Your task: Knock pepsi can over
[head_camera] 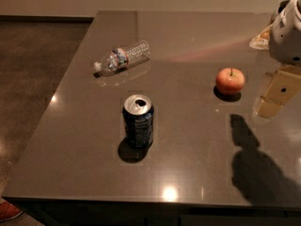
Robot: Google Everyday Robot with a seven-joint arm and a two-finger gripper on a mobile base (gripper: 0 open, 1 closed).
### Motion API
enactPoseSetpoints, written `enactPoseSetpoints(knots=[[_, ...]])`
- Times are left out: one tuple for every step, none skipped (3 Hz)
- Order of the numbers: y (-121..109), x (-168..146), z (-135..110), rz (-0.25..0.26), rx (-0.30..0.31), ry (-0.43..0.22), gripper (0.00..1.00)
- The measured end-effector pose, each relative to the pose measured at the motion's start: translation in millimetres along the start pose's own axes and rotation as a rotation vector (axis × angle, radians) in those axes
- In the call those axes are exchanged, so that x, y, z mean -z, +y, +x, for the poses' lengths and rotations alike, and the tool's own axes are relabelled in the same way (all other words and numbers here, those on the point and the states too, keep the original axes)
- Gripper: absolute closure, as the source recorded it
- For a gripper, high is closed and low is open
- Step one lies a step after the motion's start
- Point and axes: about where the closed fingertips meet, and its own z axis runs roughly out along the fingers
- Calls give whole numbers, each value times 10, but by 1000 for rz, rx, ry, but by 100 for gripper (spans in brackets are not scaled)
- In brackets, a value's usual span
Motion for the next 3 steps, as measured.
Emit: enactPoseSetpoints(knots=[[8,0,-10,-1,1,-5,0],[170,-16,-180,-19,27,-102,0],[373,-78,-429,-53,46,-240,0]])
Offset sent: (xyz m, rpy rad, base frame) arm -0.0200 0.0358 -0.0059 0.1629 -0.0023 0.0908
